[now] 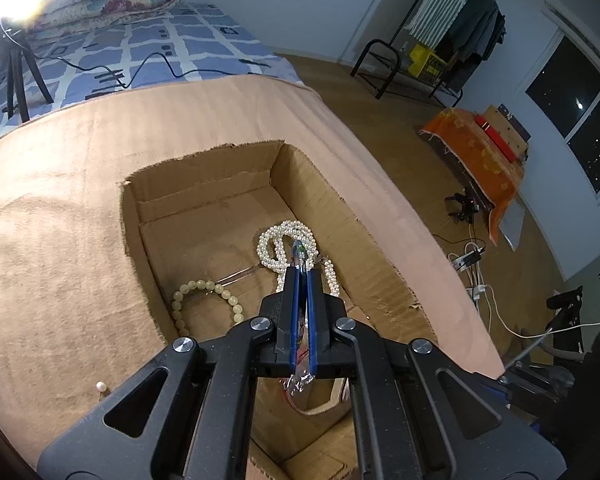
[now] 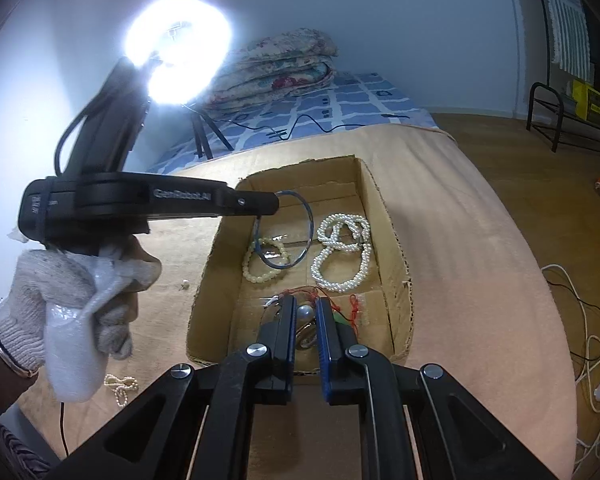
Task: Organize jewelry
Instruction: 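Carry the bangle with the left tool while the right tool carries the earring into the box, then open both tools to drop the bangle and earring into the box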
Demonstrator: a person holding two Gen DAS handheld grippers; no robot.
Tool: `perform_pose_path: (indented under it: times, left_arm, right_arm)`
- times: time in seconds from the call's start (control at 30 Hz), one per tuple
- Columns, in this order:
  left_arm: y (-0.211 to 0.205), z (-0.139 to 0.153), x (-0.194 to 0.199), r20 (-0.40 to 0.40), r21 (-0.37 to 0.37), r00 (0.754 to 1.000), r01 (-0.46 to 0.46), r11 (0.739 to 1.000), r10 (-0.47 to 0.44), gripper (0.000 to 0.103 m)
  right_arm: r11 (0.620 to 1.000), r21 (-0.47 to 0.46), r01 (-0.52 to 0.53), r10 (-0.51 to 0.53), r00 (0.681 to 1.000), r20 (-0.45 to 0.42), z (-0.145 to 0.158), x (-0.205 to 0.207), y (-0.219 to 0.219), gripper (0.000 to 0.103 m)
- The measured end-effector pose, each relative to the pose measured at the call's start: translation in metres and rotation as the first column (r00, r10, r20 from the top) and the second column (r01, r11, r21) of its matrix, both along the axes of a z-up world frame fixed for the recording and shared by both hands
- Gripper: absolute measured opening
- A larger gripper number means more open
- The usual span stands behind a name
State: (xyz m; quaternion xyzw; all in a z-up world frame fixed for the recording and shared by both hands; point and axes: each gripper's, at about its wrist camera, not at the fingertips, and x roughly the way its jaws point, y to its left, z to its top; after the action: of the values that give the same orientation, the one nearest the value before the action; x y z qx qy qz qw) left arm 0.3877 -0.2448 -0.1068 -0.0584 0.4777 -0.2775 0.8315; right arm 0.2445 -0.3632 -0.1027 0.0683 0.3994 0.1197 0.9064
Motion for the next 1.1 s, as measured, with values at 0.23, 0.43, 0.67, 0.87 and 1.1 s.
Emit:
perform_pose_path:
  times: [0.23,0.43,0.67,0.87,1.1]
  left_arm:
    - [-0.007,-0.012,0.005,-0.02,0.022,1.0,-0.01,1.0,0.01,0.001]
    - [-0.007,-0.013,0.007,-0.027,0.03,1.0,-0.012,0.999,0.013,0.001]
    - [-0.006,-0.013,0.008,-0.027,0.038,0.999,-0.017,0.999,0.018,0.001]
    - [0.0,-0.008,0.008,-0.02,0.037,0.999,-0.027,0.999,0.028,0.001]
    - [0.01,0.002,0.007,-0.014,0.026,0.999,-0.039,0.999,0.039,0.001]
  right_arm:
    - [1.0,-0.008,0.002,-0.002,1.0,-0.011,-0.003,0.001,-0.001,0.008]
    - [1.0,-0.015,-0.005,0.005,1.0,-0.017,-0.004,0.002,0.001,0.008]
    - [1.0,-0.021,-0.02,0.02,0.999,-0.026,-0.006,0.003,0.007,0.009]
    - [0.999,-0.031,-0.019,0.018,1.0,-0.023,-0.006,0.002,0.008,0.024]
    - [0.999,-0.047,0.004,-0.003,1.0,0.006,0.003,-0.001,0.009,0.053]
